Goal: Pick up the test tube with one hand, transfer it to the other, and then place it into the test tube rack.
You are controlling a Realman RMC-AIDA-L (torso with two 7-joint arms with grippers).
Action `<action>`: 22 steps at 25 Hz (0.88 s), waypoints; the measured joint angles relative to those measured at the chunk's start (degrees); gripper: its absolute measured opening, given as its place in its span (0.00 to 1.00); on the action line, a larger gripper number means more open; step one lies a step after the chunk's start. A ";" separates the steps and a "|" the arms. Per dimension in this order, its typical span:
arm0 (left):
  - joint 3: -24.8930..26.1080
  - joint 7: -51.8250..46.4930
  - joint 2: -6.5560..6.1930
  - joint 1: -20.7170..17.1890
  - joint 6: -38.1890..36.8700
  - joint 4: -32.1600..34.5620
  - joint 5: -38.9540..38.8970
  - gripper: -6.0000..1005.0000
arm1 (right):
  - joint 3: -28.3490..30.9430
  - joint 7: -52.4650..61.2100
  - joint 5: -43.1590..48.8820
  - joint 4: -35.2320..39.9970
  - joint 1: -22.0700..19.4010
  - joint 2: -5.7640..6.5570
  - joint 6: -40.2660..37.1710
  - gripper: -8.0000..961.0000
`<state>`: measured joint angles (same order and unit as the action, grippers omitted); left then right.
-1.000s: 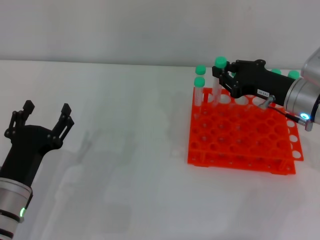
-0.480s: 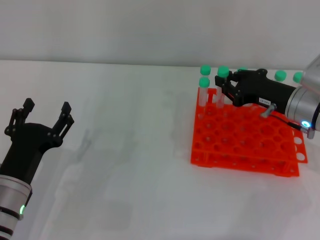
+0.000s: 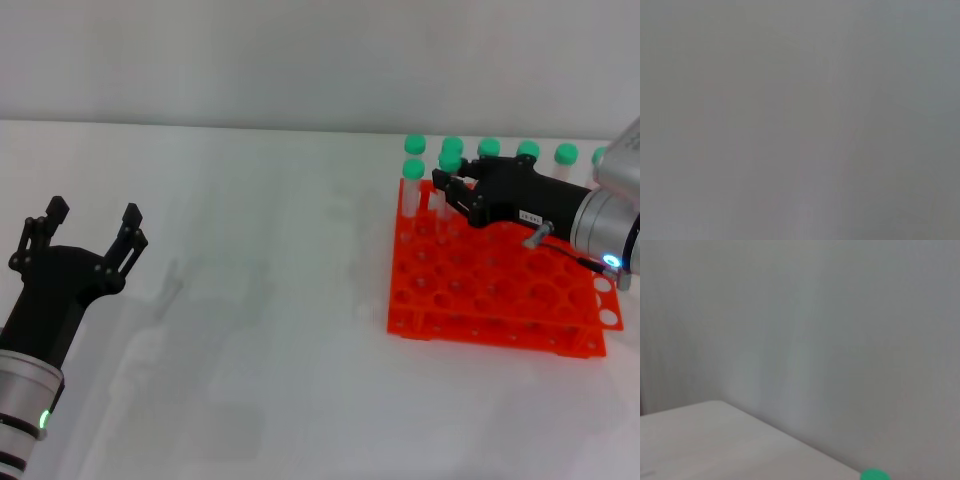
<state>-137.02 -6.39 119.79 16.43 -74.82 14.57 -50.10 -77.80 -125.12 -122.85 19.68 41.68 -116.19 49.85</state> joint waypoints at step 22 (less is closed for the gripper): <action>0.00 -0.05 -0.02 0.82 -0.38 0.01 0.01 0.86 | 0.86 -0.20 -2.74 1.53 -11.87 0.66 12.59 0.76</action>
<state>-137.02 -6.44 119.77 17.25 -75.19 14.58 -50.09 -76.94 -125.32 -125.59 21.21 29.81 -115.53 62.44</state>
